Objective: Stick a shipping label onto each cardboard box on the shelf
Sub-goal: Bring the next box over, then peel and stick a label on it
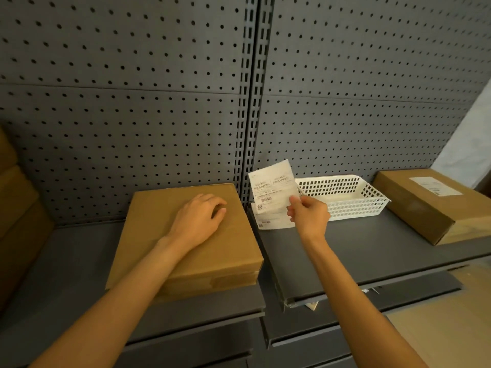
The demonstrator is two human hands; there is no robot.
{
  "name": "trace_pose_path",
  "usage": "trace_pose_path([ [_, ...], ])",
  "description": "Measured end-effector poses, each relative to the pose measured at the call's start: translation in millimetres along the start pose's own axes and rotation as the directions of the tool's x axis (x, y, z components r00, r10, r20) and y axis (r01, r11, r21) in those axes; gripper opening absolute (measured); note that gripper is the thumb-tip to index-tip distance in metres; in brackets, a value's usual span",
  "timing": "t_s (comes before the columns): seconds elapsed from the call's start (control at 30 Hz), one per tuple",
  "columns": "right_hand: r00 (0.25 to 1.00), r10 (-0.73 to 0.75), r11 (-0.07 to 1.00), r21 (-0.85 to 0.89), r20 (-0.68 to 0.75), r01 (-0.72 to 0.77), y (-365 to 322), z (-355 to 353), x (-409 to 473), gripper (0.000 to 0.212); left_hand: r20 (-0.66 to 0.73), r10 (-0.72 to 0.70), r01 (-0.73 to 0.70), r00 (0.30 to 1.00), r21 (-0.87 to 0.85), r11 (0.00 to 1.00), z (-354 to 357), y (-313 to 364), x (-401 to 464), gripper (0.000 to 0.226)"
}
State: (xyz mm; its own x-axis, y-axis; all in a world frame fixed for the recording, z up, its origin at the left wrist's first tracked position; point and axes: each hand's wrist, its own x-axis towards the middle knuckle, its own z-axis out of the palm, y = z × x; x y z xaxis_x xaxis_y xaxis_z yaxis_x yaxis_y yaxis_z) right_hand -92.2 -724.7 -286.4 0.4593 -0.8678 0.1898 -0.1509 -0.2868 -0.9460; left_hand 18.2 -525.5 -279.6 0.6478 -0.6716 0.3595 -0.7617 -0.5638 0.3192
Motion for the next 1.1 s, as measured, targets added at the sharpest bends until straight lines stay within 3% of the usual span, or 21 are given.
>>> trace_pose_path([
  [0.1, 0.995, 0.039, 0.985, 0.166, 0.096, -0.055, -23, -2, -14, 0.02, -0.053, -0.023, 0.017, 0.998, -0.099, 0.995, -8, 1, -4, 0.027],
  [0.17, 0.985, 0.04, 0.961, 0.264, 0.167, -0.084, -36, -2, -24, 0.018, -0.059, -0.09, 0.072, 0.994, -0.26, 0.963, -15, 4, -9, 0.023],
  [0.27, 0.965, 0.019, 0.934, 0.34, 0.262, -0.111, -51, -1, -40, 0.016, 0.044, -0.201, 0.19, 0.979, -0.569, 0.8, -29, 15, -23, 0.014],
  [0.4, 0.937, 0.023, 0.905, 0.392, 0.348, -0.168, -59, 1, -58, 0.014, 0.122, -0.236, 0.247, 0.964, -0.74, 0.626, -44, 26, -48, 0.012],
  [0.57, 0.919, 0.014, 0.882, 0.428, 0.393, -0.196, -63, 5, -73, 0.017, 0.09, -0.304, 0.244, 0.949, -0.818, 0.52, -54, 28, -64, 0.009],
  [1.1, 0.918, -0.03, 0.913, 0.385, 0.395, -0.136, -61, 14, -88, 0.016, 0.046, -0.408, 0.259, 0.912, -0.836, 0.484, -58, 25, -77, 0.011],
])
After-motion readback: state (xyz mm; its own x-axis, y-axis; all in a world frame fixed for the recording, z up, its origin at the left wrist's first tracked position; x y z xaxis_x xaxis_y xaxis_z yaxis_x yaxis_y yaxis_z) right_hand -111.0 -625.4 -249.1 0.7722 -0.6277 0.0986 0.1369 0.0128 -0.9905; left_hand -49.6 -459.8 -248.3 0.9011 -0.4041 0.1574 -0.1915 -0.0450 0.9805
